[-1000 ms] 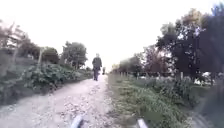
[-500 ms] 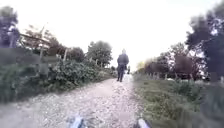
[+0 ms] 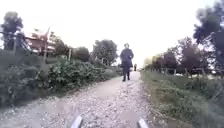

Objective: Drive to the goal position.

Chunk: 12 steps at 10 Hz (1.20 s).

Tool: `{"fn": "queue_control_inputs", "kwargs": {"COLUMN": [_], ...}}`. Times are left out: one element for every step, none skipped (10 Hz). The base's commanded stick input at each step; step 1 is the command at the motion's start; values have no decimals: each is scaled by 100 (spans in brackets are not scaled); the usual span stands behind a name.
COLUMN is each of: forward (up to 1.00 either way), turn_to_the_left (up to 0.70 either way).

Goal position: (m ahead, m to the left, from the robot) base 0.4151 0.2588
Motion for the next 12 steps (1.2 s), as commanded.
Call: {"fn": "queue_control_inputs", "kwargs": {"forward": [100, 100, 100, 100, 100, 83, 0, 0, 0, 0, 0, 0], "turn_to_the_left": [-8, -40, -40, -40, -40, -33, 0, 0, 0, 0, 0, -100]}}
